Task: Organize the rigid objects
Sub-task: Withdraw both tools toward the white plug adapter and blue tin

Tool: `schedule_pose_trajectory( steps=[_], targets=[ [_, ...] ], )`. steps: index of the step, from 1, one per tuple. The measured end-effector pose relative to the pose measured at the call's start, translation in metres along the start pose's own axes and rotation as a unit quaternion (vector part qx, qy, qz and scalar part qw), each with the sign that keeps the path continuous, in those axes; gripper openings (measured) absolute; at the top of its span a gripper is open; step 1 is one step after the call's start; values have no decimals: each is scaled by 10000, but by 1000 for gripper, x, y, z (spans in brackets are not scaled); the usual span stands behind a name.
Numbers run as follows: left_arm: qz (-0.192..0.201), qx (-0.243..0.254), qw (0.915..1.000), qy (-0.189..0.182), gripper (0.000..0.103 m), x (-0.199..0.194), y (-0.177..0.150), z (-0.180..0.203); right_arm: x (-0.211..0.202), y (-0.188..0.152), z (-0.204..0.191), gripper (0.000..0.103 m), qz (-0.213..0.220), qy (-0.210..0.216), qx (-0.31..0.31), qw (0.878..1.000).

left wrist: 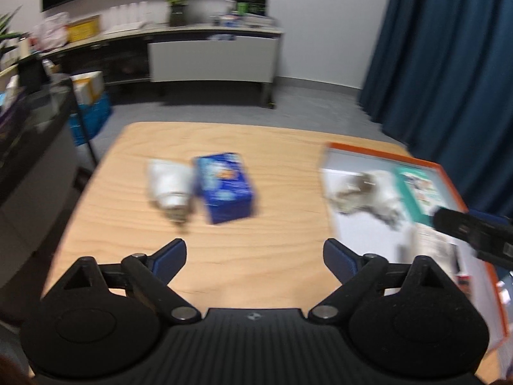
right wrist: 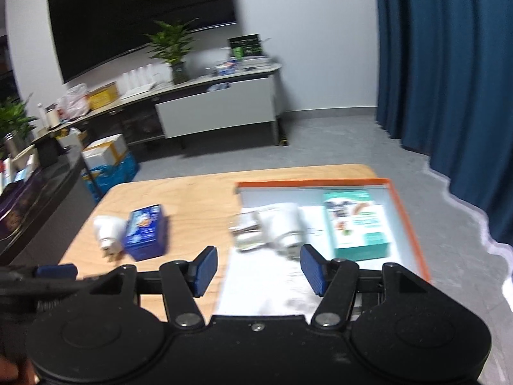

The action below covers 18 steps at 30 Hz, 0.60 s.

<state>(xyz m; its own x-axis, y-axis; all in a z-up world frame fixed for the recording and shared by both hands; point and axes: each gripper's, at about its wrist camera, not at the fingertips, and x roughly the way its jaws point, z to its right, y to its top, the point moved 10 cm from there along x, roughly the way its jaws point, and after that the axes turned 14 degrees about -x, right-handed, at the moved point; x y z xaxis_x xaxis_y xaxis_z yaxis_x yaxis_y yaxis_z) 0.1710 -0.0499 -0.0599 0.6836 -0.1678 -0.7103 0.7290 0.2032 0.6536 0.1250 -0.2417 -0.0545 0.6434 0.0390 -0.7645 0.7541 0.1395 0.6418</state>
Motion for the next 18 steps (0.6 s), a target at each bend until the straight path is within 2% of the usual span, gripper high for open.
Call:
schedule_pose_trajectory(
  steps=[3, 7, 15, 18],
  targets=[
    [57, -331, 9991, 259, 99, 11, 18, -40, 5, 1, -19, 70, 47, 141, -36, 9999],
    [38, -606, 9968, 528, 99, 35, 36, -70, 16, 1, -37, 70, 11, 275, -83, 9996],
    [-46, -449, 9968, 666, 100, 76, 60, -78, 40, 1, -54, 70, -90, 406, -244, 9988],
    [-70, -337, 9979, 555, 101, 86, 64, -74, 46, 3, -55, 70, -68, 414, -290, 9987]
  ],
)
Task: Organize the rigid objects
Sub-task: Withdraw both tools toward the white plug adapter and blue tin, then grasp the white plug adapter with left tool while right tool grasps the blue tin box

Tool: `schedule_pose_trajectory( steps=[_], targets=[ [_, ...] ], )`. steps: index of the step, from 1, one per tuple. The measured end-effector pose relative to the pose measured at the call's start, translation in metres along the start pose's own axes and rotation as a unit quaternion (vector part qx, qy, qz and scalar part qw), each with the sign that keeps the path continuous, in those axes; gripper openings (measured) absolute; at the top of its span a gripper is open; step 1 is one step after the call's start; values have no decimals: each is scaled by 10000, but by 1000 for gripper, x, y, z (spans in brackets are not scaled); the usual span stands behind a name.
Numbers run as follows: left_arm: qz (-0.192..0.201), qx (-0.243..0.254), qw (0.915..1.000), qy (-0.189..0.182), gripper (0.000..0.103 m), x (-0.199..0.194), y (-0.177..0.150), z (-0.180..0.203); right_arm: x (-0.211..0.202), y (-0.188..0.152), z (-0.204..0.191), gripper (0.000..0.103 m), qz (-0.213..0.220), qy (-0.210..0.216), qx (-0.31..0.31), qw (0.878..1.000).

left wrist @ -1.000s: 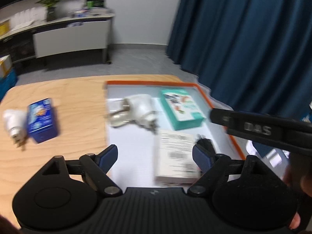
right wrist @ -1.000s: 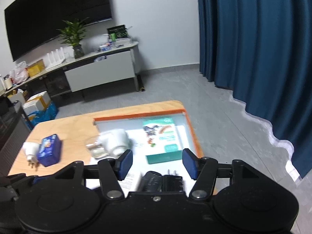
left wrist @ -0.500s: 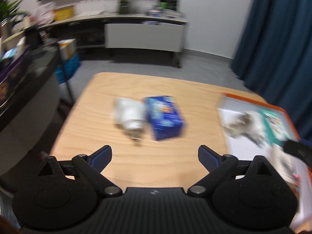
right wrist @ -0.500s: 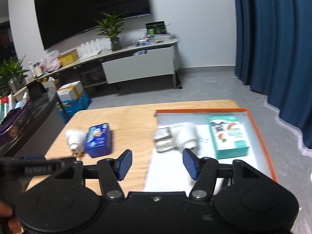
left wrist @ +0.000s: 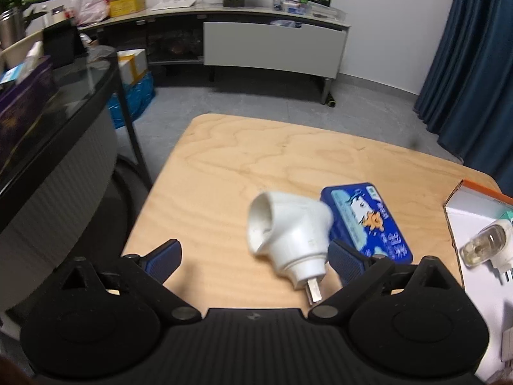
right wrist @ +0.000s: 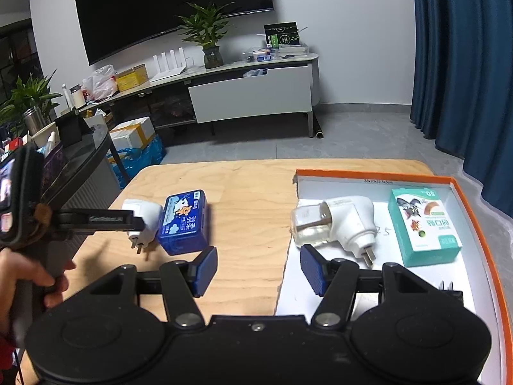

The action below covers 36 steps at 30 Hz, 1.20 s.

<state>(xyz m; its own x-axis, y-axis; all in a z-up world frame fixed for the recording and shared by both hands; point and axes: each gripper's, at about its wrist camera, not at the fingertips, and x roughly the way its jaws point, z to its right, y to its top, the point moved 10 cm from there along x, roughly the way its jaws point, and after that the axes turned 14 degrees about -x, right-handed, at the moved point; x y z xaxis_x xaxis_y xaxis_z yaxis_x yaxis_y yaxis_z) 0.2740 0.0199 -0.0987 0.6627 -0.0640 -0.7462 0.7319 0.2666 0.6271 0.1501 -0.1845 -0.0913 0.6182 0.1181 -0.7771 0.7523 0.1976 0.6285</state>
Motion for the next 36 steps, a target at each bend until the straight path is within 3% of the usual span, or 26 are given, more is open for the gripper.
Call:
schedule_pose_trajectory(
  steps=[9, 10, 12, 17, 29, 33, 36],
  targets=[
    [-4, 189, 9997, -134, 98, 28, 4, 8, 19, 4, -6, 70, -74, 65, -105, 9999],
    [-46, 158, 9996, -209, 95, 30, 3, 9, 21, 5, -7, 70, -91, 73, -124, 9999],
    [-85, 116, 9989, -450, 72, 31, 2, 10, 26, 6, -10, 70, -112, 96, -151, 9998],
    [-70, 166, 9974, -694, 72, 25, -4, 7, 41, 11, -18, 70, -169, 211, -250, 9993],
    [233, -96, 9992, -326, 72, -28, -8, -42, 103, 49, -80, 74, -393, 913, -438, 9941],
    [302, -121, 9991, -285, 72, -40, -13, -48, 129, 51, -97, 79, -668, 741, -612, 9931],
    [276, -153, 9990, -315, 72, -44, -15, -51, 140, 54, -103, 82, -632, 480, -804, 9936]
  ],
)
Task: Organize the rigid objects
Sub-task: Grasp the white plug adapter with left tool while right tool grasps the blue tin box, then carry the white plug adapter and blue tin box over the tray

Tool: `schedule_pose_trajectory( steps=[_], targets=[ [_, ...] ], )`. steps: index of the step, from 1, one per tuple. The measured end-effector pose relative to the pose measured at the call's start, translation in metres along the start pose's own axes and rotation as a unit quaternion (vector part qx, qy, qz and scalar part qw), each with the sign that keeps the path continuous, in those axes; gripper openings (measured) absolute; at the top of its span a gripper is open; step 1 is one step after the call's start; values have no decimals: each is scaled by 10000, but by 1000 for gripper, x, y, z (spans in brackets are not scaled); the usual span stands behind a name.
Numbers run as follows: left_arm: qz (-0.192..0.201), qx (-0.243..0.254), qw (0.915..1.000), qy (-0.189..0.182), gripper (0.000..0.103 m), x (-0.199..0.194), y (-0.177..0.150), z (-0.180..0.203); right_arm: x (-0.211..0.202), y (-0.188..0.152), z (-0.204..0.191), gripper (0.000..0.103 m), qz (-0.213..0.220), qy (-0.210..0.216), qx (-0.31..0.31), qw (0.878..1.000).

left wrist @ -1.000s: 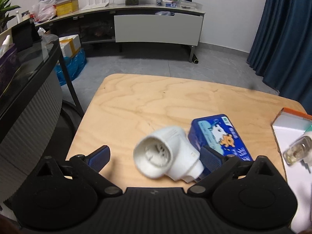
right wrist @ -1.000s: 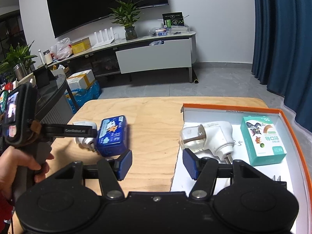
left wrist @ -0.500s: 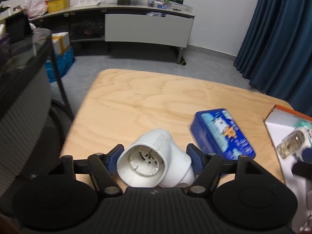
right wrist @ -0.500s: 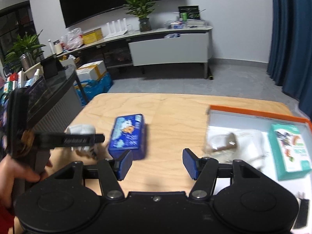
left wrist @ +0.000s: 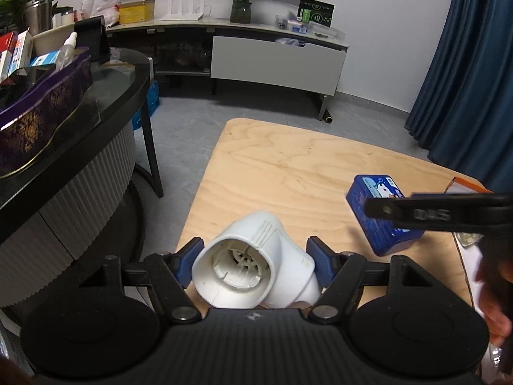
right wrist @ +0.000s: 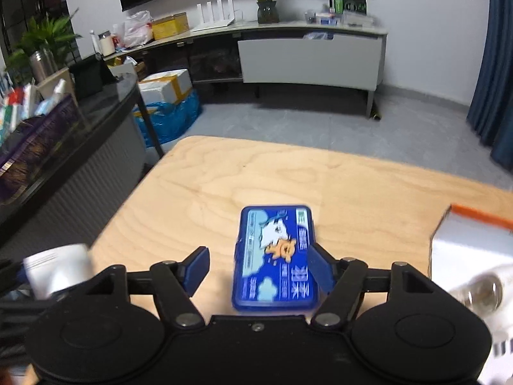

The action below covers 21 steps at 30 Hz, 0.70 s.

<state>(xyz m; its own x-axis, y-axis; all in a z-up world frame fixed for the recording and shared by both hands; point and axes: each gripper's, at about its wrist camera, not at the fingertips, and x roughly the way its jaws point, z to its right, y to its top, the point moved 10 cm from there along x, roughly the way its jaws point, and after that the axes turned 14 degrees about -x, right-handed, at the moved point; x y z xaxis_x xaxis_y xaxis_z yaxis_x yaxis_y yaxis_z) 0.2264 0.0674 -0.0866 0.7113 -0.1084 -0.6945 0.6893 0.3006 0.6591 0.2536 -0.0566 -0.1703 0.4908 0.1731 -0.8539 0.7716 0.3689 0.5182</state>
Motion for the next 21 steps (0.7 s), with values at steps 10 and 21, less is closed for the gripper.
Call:
schedule_pose_trajectory(
  steps=[10, 21],
  targets=[
    [85, 5, 9999, -110, 72, -16, -4, 8, 29, -16, 7, 74, -645, -23, -169, 9978],
    [209, 279, 9992, -220, 72, -50, -11, 38, -73, -27, 30, 73, 136, -83, 295, 9994]
  ],
)
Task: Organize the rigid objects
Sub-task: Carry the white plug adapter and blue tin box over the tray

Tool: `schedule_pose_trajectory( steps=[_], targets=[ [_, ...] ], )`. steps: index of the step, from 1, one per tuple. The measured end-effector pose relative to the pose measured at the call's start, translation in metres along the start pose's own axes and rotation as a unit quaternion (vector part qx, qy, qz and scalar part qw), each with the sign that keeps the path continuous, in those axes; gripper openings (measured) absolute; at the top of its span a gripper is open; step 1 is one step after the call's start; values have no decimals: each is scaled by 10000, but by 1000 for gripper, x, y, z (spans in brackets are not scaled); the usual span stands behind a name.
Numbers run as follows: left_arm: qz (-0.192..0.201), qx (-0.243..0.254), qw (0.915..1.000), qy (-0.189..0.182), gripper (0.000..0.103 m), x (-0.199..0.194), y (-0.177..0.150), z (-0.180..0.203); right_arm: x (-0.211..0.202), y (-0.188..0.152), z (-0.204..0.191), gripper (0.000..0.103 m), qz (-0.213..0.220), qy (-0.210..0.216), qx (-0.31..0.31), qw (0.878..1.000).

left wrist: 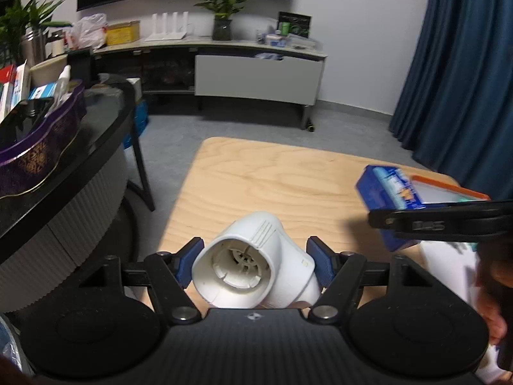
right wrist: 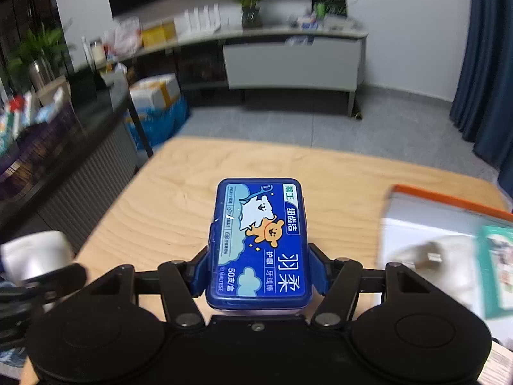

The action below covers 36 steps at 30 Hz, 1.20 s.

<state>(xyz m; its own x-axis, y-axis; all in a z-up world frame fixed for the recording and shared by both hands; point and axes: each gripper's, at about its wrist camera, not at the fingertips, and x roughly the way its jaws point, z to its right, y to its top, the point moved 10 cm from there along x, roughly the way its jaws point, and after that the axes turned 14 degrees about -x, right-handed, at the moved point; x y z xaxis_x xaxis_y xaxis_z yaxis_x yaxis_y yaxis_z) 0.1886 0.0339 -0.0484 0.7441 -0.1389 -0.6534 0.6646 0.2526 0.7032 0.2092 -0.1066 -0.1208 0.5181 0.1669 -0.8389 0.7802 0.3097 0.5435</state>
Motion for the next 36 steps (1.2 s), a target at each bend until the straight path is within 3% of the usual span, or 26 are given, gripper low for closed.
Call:
schedule_pose_trajectory(
  steps=[4, 11, 15, 18, 24, 36],
  targets=[
    [12, 180, 9995, -260, 72, -16, -10, 36, -66, -12, 26, 73, 329, -227, 162, 9991],
    [-75, 501, 9943, -937, 72, -40, -29, 119, -172, -56, 105, 73, 586, -1070, 580, 9908],
    [-64, 781, 9890, -1251, 72, -49, -37, 171, -223, -81, 149, 73, 646, -1594, 752, 9822],
    [-85, 908, 9849, -1470, 72, -53, -47, 203, -248, -95, 170, 73, 737, -1727, 942, 9777],
    [-139, 1060, 9812, -1605, 72, -53, -76, 225, -248, -117, 179, 73, 703, -1646, 1097, 9777],
    [-348, 1123, 9844, -1310, 72, -38, -98, 217, -214, -132, 176, 73, 561, -1313, 1282, 9814]
  ],
)
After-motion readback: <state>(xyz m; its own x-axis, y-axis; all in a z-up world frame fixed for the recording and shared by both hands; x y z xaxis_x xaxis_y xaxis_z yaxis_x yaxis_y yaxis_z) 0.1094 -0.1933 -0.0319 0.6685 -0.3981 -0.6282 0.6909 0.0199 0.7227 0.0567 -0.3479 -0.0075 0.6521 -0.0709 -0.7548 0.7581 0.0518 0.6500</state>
